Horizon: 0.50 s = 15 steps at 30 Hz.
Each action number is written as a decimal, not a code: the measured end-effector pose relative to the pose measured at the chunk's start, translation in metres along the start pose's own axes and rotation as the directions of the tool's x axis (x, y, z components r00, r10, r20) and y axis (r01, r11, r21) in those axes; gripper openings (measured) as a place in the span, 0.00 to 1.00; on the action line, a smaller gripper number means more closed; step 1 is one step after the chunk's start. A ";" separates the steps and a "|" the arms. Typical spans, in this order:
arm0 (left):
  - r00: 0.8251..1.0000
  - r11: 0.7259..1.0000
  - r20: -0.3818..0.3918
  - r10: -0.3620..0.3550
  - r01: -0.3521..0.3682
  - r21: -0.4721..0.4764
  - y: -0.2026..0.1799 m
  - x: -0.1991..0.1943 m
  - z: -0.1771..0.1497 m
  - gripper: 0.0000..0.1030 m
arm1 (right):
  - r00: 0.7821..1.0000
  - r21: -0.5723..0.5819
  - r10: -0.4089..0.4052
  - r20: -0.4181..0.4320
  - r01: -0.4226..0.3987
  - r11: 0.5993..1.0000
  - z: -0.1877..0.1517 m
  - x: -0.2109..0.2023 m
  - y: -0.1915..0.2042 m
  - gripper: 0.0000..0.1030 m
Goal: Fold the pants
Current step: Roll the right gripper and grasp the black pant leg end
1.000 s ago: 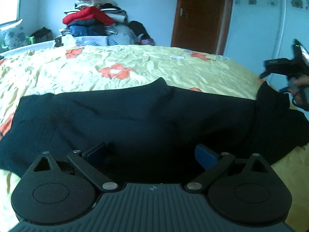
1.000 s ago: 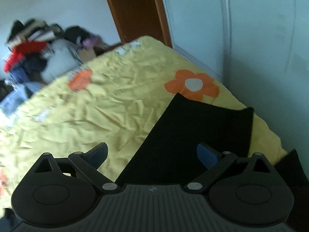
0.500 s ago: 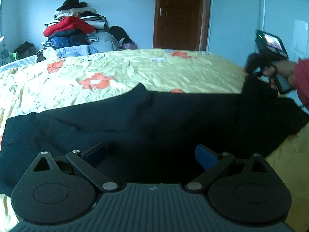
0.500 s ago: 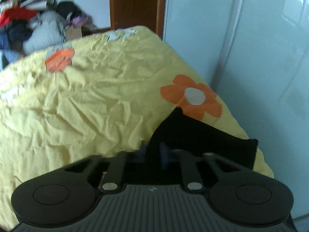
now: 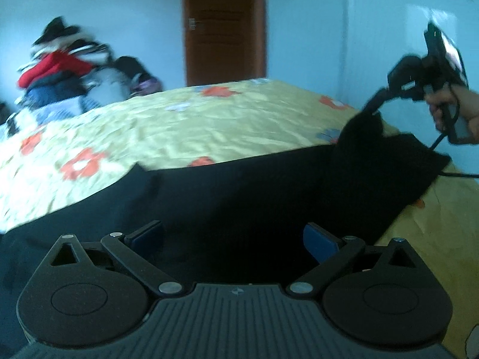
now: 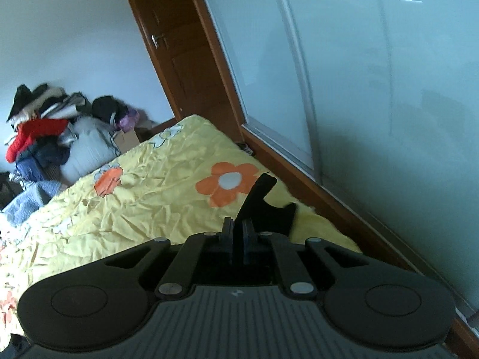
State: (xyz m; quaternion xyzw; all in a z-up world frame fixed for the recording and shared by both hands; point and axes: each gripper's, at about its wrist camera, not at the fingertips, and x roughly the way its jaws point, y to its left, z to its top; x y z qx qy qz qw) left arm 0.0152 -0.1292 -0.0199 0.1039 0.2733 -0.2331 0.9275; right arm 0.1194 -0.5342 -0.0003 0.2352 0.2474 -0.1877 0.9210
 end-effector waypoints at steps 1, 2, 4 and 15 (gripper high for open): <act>1.000 1.000 -0.006 -0.005 0.005 0.022 -0.007 0.004 0.001 0.98 | 1.000 0.002 0.001 0.007 -0.001 1.000 -0.001 -0.007 -0.006 0.06; 1.000 0.999 -0.009 -0.011 0.011 0.042 -0.013 0.007 0.001 0.98 | 1.000 0.008 0.001 0.011 -0.001 1.000 -0.003 -0.012 -0.012 0.06; 1.000 0.997 -0.017 -0.016 0.017 0.077 -0.025 0.014 0.002 0.98 | 1.000 0.027 0.005 0.012 -0.005 1.000 -0.007 -0.021 -0.025 0.06; 1.000 0.978 -0.031 0.004 0.003 0.208 -0.058 0.026 -0.010 0.98 | 0.990 0.277 0.114 -0.084 -0.087 0.957 -0.039 0.006 -0.087 0.06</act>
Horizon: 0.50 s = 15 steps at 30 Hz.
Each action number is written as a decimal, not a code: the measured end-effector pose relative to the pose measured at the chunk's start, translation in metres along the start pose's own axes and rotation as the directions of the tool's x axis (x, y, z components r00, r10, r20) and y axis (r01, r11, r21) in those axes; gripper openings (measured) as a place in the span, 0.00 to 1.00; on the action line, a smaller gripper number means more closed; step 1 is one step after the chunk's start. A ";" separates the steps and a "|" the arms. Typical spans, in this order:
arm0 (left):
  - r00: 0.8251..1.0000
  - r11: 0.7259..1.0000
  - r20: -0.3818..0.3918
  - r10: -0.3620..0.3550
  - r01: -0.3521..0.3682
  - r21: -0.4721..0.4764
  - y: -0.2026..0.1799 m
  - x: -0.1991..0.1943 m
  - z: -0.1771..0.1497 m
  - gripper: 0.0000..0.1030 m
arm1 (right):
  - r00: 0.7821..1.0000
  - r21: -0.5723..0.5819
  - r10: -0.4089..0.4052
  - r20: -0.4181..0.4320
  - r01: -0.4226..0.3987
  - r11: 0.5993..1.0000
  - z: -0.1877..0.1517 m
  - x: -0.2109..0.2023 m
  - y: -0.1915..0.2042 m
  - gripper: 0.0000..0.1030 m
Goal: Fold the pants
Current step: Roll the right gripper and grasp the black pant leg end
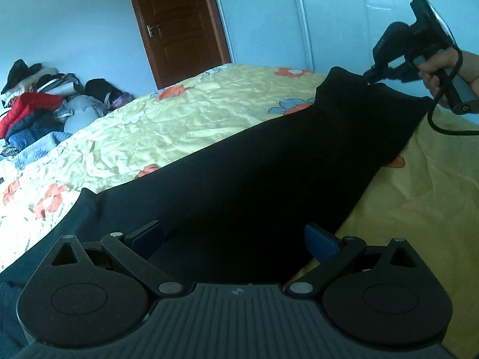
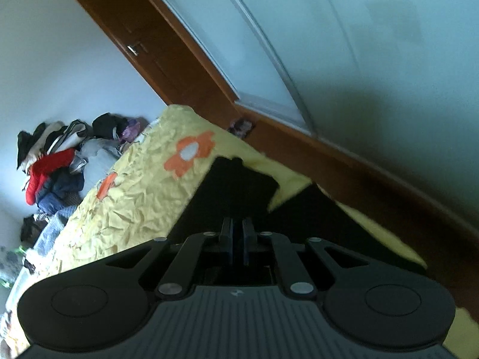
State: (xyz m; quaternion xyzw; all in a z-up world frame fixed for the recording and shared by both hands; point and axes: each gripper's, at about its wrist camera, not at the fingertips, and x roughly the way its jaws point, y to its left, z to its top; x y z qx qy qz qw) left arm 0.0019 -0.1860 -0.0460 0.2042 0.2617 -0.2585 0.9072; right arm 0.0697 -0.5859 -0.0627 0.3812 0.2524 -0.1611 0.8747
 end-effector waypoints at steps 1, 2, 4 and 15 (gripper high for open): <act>1.000 1.000 -0.003 0.000 0.000 -0.005 0.000 0.001 0.000 0.98 | 1.000 0.008 0.003 -0.005 -0.003 1.000 -0.001 0.003 -0.003 0.06; 1.000 1.000 -0.006 -0.001 0.001 -0.011 0.001 0.000 0.000 0.98 | 1.000 0.018 0.007 -0.010 -0.007 1.000 -0.003 0.005 -0.005 0.06; 1.000 1.000 -0.009 -0.001 0.001 -0.020 0.002 0.001 0.001 0.98 | 1.000 0.050 0.019 -0.018 -0.018 0.999 -0.004 0.009 -0.009 0.09; 1.000 1.000 -0.010 0.003 -0.004 -0.016 -0.002 0.000 0.003 0.98 | 0.982 0.279 0.182 0.044 -0.187 0.942 -0.006 0.025 -0.038 0.31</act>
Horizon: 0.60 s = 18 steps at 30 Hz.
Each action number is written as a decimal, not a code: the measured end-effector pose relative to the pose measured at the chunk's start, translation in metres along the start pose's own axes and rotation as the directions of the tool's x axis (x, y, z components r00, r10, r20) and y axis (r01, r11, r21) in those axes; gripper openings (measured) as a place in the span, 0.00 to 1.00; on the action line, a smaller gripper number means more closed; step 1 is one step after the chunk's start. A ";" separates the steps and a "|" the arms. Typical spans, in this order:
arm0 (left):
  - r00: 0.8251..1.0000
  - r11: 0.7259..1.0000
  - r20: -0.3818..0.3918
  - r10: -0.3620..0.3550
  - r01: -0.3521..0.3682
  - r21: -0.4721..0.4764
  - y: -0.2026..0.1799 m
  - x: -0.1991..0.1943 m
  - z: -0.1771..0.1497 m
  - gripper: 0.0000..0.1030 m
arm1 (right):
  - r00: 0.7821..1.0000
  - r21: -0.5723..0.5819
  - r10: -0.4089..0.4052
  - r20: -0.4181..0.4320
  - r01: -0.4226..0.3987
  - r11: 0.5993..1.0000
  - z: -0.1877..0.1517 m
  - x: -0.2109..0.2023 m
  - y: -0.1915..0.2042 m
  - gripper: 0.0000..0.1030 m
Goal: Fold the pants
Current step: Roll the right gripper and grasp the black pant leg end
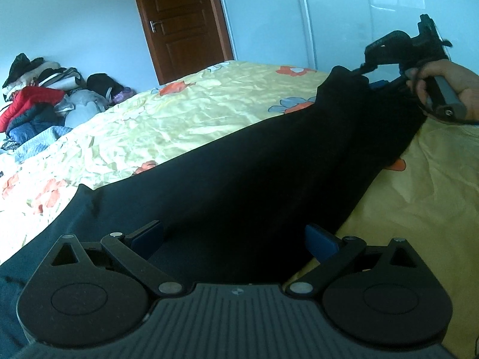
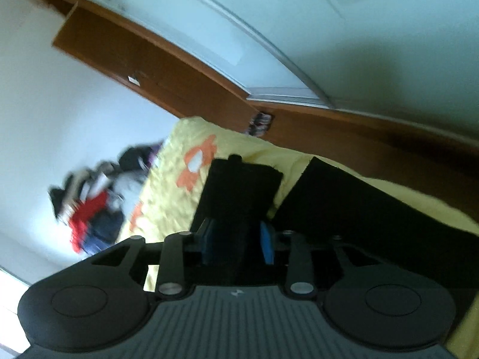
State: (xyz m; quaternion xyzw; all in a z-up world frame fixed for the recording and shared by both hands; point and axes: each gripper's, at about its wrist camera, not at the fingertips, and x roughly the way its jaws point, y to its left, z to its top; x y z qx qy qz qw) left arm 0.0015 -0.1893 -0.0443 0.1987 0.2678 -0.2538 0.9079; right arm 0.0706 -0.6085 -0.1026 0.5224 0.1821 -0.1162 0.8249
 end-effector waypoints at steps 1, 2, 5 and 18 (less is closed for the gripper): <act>1.000 1.000 0.003 0.001 -0.001 0.003 0.000 -0.001 0.000 0.98 | 1.000 0.006 0.012 0.008 -0.012 1.000 0.001 0.001 0.000 0.31; 1.000 1.000 0.004 0.002 -0.002 0.005 -0.001 -0.001 0.000 0.98 | 1.000 0.004 0.020 0.006 -0.020 1.000 0.002 0.003 0.000 0.31; 1.000 1.000 0.012 -0.005 0.005 0.017 -0.003 0.000 0.002 0.98 | 1.000 0.007 0.029 0.003 -0.029 1.000 0.002 0.003 0.002 0.11; 0.993 0.989 0.096 -0.065 0.051 0.141 -0.037 0.016 0.020 0.98 | 0.946 0.038 0.310 0.091 -0.314 0.949 0.008 -0.073 0.052 0.07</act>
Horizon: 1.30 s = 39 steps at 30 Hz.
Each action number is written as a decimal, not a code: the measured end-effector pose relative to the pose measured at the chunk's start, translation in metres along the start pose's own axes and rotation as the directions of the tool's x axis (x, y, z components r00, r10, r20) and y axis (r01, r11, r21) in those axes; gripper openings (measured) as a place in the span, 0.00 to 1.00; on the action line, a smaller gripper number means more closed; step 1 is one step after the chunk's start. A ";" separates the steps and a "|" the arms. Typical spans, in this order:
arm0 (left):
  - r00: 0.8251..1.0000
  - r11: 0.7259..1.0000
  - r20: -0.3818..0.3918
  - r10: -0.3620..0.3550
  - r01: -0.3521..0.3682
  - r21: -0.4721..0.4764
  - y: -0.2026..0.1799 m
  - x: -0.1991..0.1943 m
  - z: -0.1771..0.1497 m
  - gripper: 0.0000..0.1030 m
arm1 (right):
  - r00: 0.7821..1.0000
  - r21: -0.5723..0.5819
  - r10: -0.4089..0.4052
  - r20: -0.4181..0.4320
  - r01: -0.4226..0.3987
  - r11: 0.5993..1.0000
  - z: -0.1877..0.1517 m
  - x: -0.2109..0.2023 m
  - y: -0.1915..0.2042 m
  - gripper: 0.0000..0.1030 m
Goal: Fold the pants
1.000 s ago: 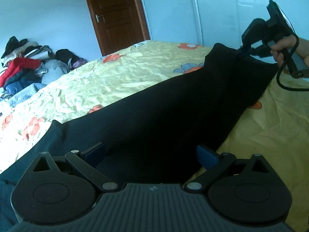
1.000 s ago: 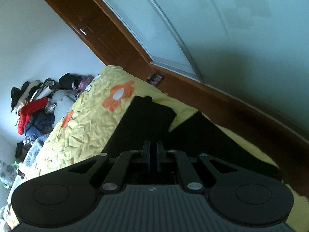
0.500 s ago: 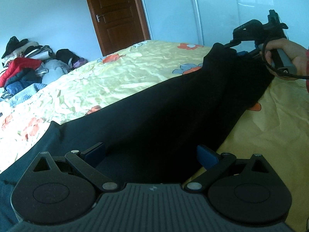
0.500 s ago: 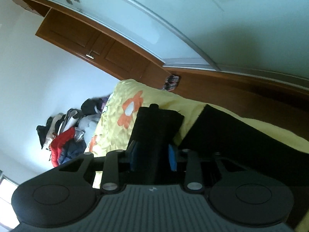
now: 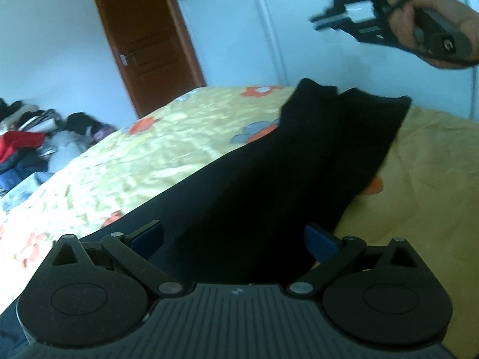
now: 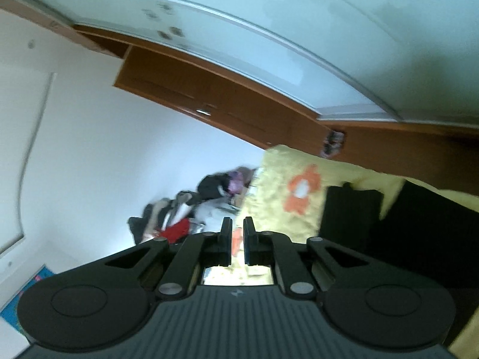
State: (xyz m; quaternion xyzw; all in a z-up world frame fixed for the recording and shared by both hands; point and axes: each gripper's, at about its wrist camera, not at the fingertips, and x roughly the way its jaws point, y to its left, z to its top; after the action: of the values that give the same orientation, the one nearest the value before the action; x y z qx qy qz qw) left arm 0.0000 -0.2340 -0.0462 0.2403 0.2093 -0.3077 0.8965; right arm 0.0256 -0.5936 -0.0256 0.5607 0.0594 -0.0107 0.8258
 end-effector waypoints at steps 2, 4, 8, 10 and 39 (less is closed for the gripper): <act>1.000 1.000 -0.007 -0.013 0.013 -0.004 -0.002 0.004 0.000 0.96 | 1.000 -0.051 -0.024 -0.008 0.024 0.998 0.002 -0.003 0.010 0.07; 1.000 0.999 -0.010 -0.021 0.021 -0.028 -0.001 0.006 -0.001 0.96 | 0.997 -0.103 -0.084 0.000 0.083 0.991 -0.001 -0.011 0.011 0.09; 1.000 0.999 -0.006 -0.004 0.004 -0.042 0.003 0.006 -0.003 0.98 | 0.980 -0.067 -0.194 -0.049 0.191 0.979 -0.004 -0.007 -0.017 0.57; 1.000 0.999 -0.008 0.018 -0.018 -0.044 0.004 0.005 -0.006 0.98 | 0.973 -0.058 -0.216 -0.081 0.212 0.976 -0.011 -0.003 -0.034 0.65; 0.996 0.992 -0.019 0.084 -0.086 -0.095 0.011 0.009 -0.012 1.00 | 0.978 0.005 -0.207 -0.021 0.207 0.978 -0.018 0.032 -0.057 0.63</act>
State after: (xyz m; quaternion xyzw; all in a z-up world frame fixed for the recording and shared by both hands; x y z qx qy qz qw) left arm 0.0106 -0.2238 -0.0571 0.2082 0.2199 -0.2572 0.9177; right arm 0.0514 -0.5970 -0.0888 0.5547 0.1258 -0.0910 0.8174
